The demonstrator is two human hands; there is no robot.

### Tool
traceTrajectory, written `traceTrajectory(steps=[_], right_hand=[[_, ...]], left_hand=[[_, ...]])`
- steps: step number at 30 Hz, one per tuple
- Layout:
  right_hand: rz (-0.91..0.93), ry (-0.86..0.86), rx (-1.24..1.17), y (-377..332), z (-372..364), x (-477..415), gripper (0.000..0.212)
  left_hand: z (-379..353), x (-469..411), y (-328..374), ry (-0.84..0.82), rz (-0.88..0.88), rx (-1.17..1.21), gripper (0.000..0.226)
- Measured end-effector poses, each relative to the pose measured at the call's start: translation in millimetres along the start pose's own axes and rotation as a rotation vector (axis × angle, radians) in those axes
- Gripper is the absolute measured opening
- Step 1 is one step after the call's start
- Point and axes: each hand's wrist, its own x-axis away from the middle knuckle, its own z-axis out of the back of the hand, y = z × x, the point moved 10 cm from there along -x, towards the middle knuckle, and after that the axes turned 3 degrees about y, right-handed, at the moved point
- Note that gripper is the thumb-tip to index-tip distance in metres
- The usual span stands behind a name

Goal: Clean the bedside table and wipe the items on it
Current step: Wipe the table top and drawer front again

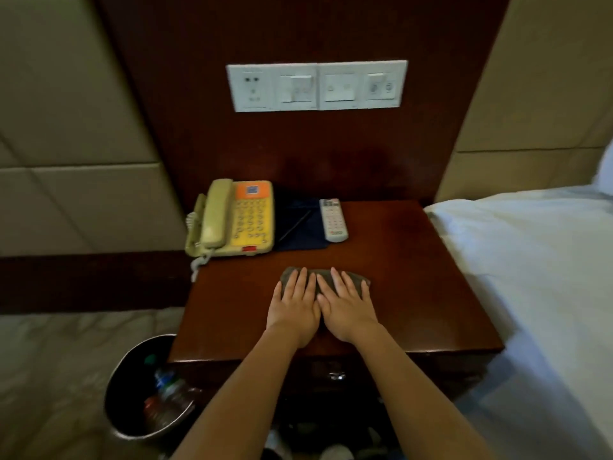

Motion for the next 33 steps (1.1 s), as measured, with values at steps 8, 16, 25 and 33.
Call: traceTrajectory(steps=[8,16,25,33], right_hand=[[0.127,-0.045,0.066,-140.9,-28.8,-52.7,0.051],[0.175,-0.079,0.060,-183.4,-44.4,-32.8,0.050],[0.249,-0.100,0.078,-178.8,-59.5,39.0,0.051],[0.186,-0.005,0.074,-63.4,-36.2,65.1,0.056]], left_hand=[[-5.8,17.0,-150.8,0.059,0.171,0.058,0.054],[-10.7,48.8,-185.8,0.064,0.180,0.047,0.055],[-27.6,113.6,-160.8,0.071,0.157,0.039,0.098],[-15.4,92.3,-42.8,0.068,0.050,0.004,0.064]])
